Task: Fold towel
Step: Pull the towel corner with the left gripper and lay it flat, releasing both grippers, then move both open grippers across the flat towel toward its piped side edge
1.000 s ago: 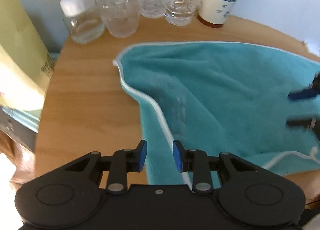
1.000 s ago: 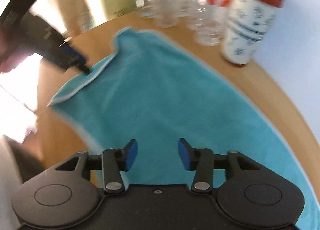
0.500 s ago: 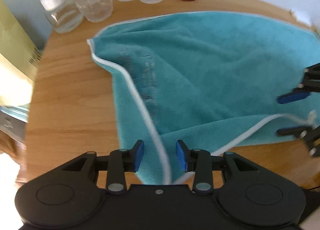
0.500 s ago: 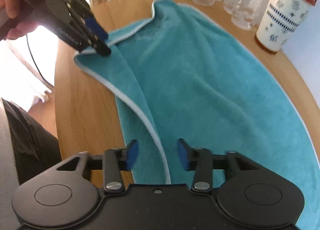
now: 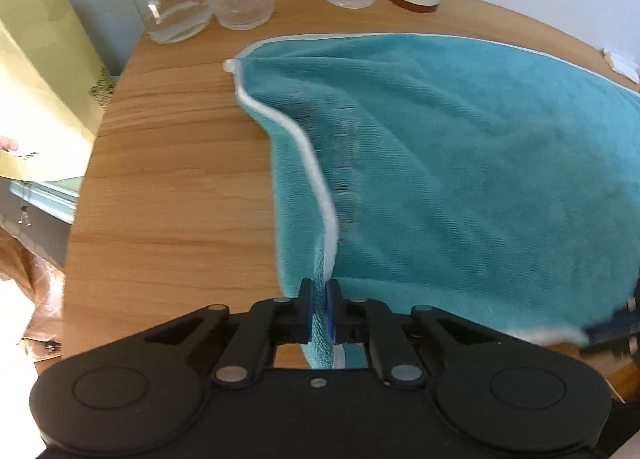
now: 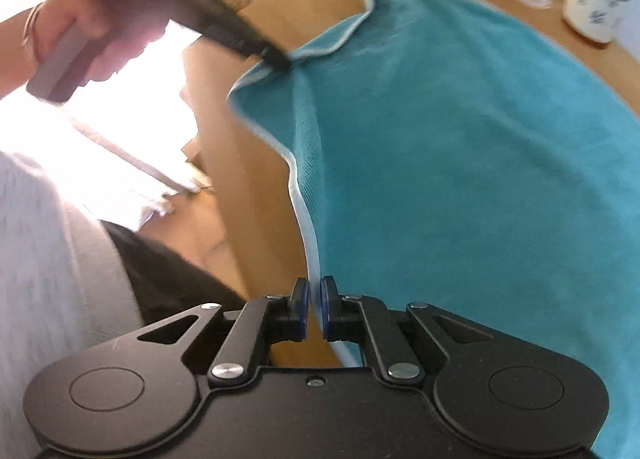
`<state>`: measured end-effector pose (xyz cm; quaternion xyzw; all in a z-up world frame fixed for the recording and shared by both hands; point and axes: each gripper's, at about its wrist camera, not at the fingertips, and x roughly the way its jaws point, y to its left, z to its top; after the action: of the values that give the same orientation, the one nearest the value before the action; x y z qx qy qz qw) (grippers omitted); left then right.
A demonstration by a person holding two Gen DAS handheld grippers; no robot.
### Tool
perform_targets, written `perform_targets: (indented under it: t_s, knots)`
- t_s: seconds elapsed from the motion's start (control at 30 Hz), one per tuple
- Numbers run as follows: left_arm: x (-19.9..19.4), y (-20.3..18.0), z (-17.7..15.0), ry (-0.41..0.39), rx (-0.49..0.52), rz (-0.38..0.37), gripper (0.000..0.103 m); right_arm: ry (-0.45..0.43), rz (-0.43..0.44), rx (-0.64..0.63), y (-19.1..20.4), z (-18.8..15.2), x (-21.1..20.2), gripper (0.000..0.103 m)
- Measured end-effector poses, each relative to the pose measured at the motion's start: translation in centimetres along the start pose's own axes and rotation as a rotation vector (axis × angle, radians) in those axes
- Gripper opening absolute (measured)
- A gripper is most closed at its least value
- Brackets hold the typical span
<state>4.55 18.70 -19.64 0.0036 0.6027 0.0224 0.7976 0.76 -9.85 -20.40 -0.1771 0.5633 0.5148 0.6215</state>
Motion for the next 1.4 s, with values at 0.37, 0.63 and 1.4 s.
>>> perform_targets:
  t_s: [0.37,0.63,1.4]
  knots:
    - [0.0,4.8,-0.3,0.053,-0.099,0.068,0.008,-0.076,-0.060,0.114,-2.0,-1.4,-1.7,0.022]
    - [-2.3,5.6,0.7,0.020,-0.111,0.149,0.015,-0.166,-0.413,0.424,-9.2,-5.5,-5.4,0.028]
    - [2.1,1.2,5.5,-0.121,0.012,0.125,0.017,-0.134,-0.644,0.714,-13.0,-12.0,-7.4,0.042]
